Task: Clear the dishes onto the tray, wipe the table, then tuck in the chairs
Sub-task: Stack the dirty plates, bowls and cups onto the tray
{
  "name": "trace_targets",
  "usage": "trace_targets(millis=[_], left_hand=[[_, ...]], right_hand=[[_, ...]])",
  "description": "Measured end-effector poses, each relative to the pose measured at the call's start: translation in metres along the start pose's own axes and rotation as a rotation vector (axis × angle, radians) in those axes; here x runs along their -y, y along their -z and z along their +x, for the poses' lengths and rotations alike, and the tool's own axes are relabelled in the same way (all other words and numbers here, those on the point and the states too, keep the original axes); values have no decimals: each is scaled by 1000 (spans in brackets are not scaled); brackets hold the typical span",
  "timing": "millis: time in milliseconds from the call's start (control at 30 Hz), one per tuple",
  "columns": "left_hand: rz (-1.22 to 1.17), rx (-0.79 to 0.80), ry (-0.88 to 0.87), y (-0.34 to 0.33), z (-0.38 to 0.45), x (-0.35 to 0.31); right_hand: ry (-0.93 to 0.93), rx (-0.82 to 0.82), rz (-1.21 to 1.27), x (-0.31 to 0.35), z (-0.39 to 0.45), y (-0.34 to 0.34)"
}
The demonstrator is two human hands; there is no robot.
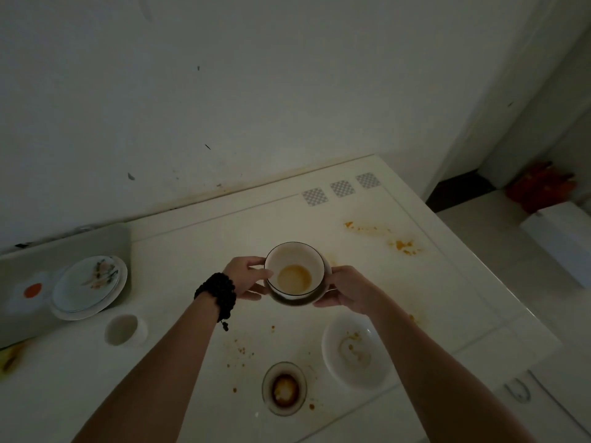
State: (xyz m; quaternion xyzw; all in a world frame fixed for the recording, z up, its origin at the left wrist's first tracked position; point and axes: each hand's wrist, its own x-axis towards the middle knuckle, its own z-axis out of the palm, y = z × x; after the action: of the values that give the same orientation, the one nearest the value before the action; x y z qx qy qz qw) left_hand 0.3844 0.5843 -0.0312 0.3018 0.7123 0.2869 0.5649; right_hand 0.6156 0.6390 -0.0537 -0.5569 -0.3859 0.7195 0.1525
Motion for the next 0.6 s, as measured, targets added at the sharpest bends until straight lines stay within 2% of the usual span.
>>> trace_targets(millis=[67,167,233,433,600], left_hand=[[-41,-16,19,-7,-5,6],[-340,101,146,-24,-10,20],[-466,136,160,-40,-12,29],[-472,293,104,-78,-18,46],[-451,303,51,-98,-24,44]], right_hand=[[-2,-2,11,-3,-5,8],[18,16,33,-7,-13,18],[33,20,34,-11,-20,26],[4,5,9,-32,-37,62],[-35,81,99,-42,-60,83]])
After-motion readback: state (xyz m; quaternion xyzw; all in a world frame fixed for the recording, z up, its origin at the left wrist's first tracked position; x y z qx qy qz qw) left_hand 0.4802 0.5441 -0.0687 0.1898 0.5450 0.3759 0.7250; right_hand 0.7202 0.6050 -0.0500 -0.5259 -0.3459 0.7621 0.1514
